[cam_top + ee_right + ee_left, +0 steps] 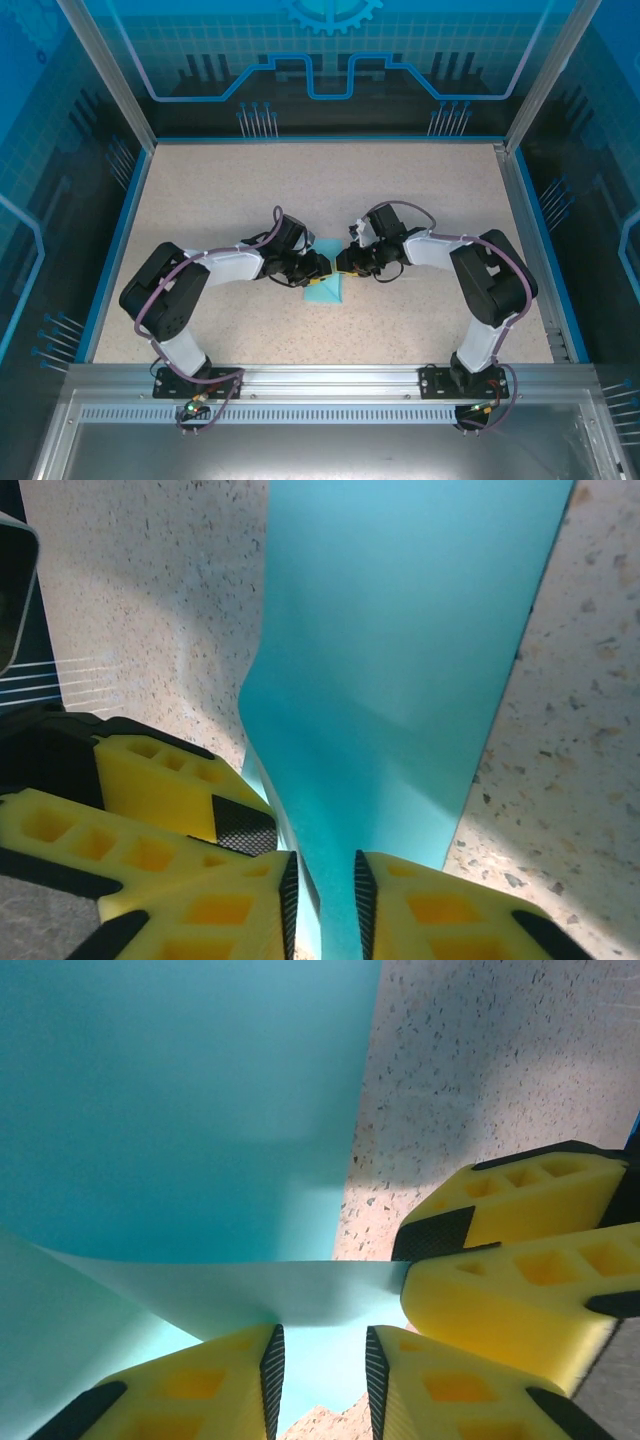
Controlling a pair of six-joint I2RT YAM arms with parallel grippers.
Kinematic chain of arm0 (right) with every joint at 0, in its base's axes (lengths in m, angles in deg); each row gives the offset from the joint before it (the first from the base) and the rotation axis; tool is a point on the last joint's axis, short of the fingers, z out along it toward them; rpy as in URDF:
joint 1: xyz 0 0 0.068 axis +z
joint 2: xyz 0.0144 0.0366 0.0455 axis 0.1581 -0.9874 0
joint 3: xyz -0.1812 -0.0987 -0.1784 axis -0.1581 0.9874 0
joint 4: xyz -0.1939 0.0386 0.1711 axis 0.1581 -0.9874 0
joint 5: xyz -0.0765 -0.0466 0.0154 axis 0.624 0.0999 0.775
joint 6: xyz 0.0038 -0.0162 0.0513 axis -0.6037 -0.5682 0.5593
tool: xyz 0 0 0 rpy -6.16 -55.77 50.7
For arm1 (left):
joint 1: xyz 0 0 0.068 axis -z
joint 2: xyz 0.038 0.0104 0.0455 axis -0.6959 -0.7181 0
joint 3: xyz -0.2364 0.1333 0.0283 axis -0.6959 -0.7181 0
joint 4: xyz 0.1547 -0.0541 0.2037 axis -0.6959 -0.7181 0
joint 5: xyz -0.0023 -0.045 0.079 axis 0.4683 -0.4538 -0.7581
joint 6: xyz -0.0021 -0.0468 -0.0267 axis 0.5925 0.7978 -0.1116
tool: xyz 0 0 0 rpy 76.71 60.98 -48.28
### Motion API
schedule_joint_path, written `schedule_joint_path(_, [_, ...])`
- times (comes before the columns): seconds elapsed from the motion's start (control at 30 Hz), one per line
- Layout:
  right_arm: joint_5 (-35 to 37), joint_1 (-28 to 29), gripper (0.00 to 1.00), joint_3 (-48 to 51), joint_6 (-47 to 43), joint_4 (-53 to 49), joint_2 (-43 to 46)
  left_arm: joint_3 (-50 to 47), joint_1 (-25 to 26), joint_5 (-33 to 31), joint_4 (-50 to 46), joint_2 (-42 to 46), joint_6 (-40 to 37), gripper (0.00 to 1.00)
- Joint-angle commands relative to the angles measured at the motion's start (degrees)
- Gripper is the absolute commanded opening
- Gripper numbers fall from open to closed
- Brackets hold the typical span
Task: Fold a paper plane with a square sheet of paper (pick it up from the middle)
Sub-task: Fold the triangle a second time at the center of the table.
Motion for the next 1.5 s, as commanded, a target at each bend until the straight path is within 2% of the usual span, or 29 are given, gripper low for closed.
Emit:
schedule_joint_path(0.0, [-1.4,0.8,0.17,-1.7,-0.8,0.0,-1.4,0.7,-0.4,-0.9,-1.6,0.1,-0.6,0.31])
schedule_joint_path(0.1, [-0.1,0.8,0.09,-2.0,-1.5,-1.3,-1.8,1.2,-0.3,-0.8,-2.2,0.5,-0.8,0.31])
schedule_joint_path(0.2, [1.4,0.8,0.07,-2.4,-2.6,-2.7,-2.5,1.7,-0.3,-0.1,-2.4,1.6,-1.3,0.31])
schedule_joint_path(0.83, [3.8,1.4,0.08,-3.9,-5.5,-5.1,-6.1,3.1,-0.3,3.4,-0.7,-0.2,-1.7,0.32])
schedule_joint_path(1.47, [5.9,1.7,0.08,-5.7,-6.3,-6.7,-7.0,3.3,-0.3,3.3,-1.4,-3.3,-1.9,0.31])
